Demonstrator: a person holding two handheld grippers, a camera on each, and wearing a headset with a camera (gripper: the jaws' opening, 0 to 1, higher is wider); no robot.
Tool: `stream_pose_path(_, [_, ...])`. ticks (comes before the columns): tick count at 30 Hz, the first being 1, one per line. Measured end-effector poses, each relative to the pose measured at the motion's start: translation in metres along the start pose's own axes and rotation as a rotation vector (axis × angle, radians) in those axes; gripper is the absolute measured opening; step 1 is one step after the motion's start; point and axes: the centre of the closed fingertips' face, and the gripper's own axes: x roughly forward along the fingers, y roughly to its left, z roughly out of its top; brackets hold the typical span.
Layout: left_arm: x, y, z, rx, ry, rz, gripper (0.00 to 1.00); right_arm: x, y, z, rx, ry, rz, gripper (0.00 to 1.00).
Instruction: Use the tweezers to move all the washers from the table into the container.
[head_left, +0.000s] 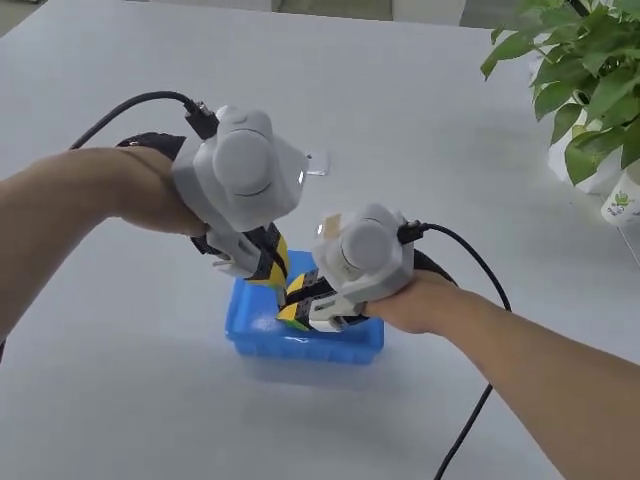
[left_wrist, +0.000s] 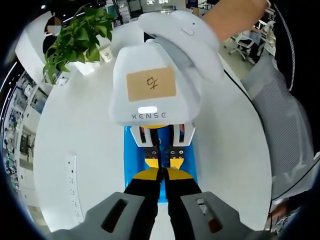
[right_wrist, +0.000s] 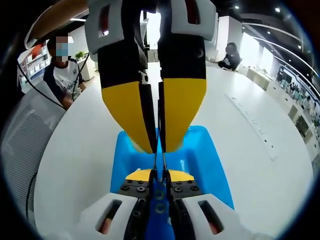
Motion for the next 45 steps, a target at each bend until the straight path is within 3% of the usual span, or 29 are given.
stream_pose_path(13, [-0.006,-0.001,0.0,-0.004,-0.002,0.004,0.07,-0.003,0.001,0.006,-0.011,-0.006,-0.006,0.12])
stream_pose_path(26, [-0.025,-0.007,0.007,-0.005,-0.009,0.019,0.07,-0.016,0.008,0.019,-0.036,-0.02,-0.022,0.11])
stream_pose_path(36, [-0.041,-0.019,0.017,-0.003,-0.027,0.036,0.07,-0.034,0.02,0.029,-0.051,-0.027,-0.041,0.1])
stream_pose_path(45, [-0.044,-0.04,0.019,0.003,-0.031,0.036,0.06,-0.048,0.041,0.026,-0.083,0.001,-0.048,0.09])
